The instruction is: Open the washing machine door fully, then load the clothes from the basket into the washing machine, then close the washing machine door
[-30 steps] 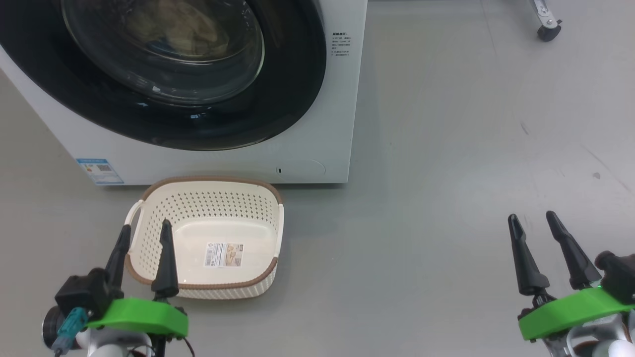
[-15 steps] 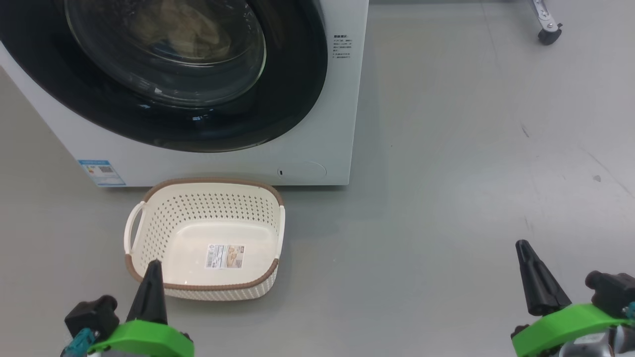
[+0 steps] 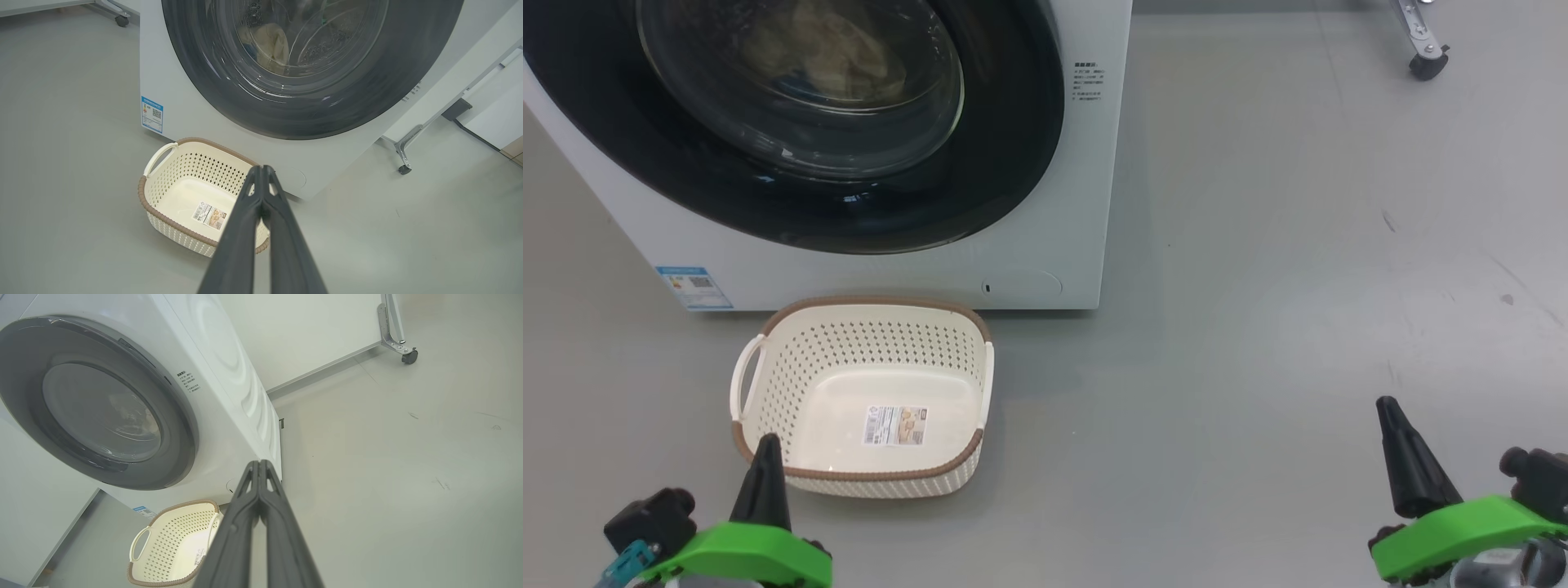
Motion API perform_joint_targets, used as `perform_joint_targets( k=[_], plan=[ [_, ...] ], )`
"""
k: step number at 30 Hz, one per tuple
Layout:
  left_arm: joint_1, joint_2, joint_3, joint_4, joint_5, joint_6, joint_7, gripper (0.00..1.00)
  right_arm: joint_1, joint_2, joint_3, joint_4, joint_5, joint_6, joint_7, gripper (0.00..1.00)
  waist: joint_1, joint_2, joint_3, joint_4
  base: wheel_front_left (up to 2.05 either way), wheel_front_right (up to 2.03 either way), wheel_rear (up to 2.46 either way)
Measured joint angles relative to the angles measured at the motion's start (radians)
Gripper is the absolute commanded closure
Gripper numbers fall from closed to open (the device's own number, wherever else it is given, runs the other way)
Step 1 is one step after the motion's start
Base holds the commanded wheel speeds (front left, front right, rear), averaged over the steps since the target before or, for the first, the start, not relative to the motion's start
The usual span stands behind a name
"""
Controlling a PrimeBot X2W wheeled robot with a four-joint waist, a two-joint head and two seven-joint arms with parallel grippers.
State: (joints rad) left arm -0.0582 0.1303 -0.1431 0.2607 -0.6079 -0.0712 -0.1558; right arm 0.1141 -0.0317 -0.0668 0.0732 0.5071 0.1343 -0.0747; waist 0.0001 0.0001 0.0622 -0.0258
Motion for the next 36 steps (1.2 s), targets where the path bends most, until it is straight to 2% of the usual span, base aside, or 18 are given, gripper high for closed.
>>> perform_joint_targets(
  k=[36],
  plan=[
    [0.000, -0.030, 0.076, 0.002, -0.342, -0.017, 0.095, 1.00, -0.049, -0.011, 0.001, 0.067, 0.394, 0.000, 0.042, 1.00, 0.0000, 0.0000, -0.020, 0.009, 0.00, 0.00, 0.00]
  ],
)
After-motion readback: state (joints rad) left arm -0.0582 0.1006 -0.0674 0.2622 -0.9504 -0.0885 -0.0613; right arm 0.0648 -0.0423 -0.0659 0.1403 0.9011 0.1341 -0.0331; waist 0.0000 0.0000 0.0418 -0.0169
